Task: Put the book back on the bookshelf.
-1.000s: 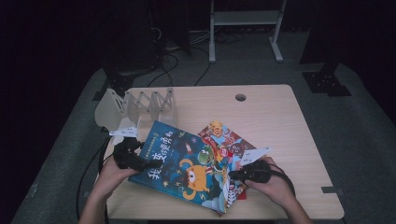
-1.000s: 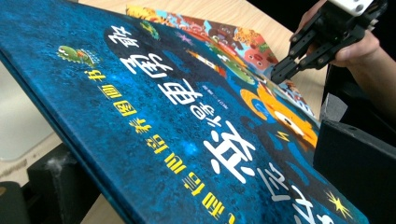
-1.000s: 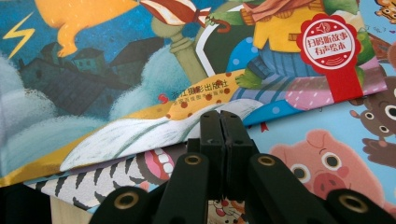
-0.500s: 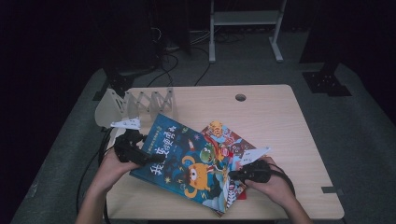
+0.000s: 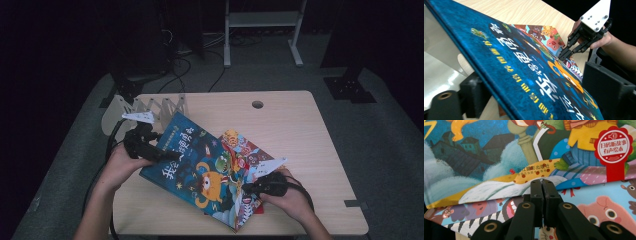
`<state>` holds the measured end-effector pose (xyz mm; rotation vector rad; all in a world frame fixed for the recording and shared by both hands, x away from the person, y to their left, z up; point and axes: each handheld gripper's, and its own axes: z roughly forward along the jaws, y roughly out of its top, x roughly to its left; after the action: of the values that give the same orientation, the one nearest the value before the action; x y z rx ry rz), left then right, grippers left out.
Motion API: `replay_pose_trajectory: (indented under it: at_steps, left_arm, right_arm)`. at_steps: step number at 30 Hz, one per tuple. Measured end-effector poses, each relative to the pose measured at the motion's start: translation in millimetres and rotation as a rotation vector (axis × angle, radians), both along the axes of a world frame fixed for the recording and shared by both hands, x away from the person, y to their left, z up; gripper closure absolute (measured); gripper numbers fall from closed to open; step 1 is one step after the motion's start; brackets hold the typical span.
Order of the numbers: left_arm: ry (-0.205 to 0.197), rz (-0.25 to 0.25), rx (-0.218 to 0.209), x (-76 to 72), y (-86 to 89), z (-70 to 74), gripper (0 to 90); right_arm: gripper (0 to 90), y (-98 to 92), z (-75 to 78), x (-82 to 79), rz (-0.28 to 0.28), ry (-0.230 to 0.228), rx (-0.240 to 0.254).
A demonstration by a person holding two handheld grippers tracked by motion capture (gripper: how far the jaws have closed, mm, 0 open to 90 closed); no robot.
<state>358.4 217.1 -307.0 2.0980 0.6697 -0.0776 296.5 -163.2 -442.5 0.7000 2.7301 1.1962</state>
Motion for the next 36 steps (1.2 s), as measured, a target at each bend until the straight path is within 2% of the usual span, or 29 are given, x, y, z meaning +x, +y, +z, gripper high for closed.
replay_pose_trajectory:
  at_steps: [4,15,21,32,36]
  left_arm:
    - [0.003,-0.007,0.023,6.6,-2.5,6.4,17.2]
    - [0.014,-0.011,0.027,15.3,-4.9,12.2,22.3]
    - [0.021,-0.013,0.039,25.3,-6.5,18.7,29.2]
    - [0.025,-0.039,0.073,45.1,-16.9,41.3,41.1]
    - [0.024,-0.05,0.087,49.0,-19.3,46.8,43.9]
  right_arm:
    - [86.5,1.3,-0.2,0.3,0.001,-0.002,0.002]
    - [86.4,3.6,-0.3,-0.6,0.002,-0.008,0.003]
    - [86.3,7.8,-0.2,-0.4,0.016,-0.008,0.004]
    - [87.9,21.7,-0.4,2.9,0.039,-0.016,0.007]
    - [88.5,26.3,-0.6,3.9,0.039,-0.002,0.017]
